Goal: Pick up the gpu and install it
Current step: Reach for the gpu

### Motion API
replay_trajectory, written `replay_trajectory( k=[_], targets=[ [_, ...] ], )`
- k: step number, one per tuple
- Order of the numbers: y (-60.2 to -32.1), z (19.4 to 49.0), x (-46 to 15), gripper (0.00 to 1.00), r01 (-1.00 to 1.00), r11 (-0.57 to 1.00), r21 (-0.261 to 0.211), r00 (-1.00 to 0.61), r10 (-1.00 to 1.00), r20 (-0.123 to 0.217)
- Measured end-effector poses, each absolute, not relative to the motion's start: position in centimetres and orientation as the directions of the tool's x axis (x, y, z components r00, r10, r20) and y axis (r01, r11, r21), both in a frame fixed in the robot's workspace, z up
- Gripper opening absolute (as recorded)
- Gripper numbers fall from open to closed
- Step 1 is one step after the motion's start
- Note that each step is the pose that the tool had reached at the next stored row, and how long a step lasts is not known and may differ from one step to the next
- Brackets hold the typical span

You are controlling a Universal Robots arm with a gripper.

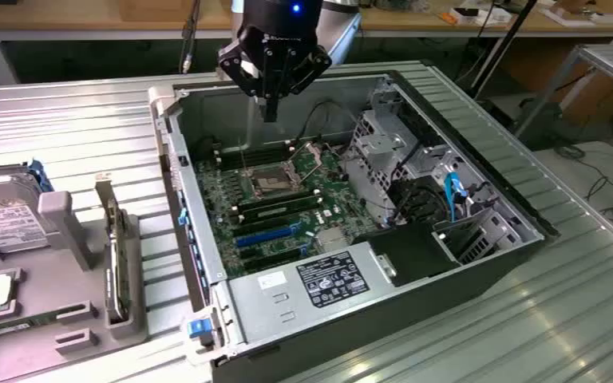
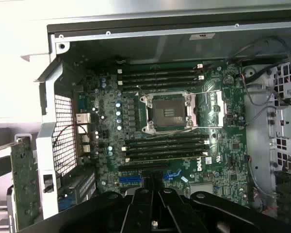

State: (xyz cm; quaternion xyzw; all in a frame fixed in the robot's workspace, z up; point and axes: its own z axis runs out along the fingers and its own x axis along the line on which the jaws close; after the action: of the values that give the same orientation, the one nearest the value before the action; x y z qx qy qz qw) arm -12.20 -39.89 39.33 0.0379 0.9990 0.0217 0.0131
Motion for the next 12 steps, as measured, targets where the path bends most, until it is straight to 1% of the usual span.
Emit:
replay_trajectory(
  k=[12],
  targets=[
    [-39.89, 39.33, -12.2, 0.11, 0.075, 0.996, 0.044, -0.997, 0.076, -0.024]
  ],
)
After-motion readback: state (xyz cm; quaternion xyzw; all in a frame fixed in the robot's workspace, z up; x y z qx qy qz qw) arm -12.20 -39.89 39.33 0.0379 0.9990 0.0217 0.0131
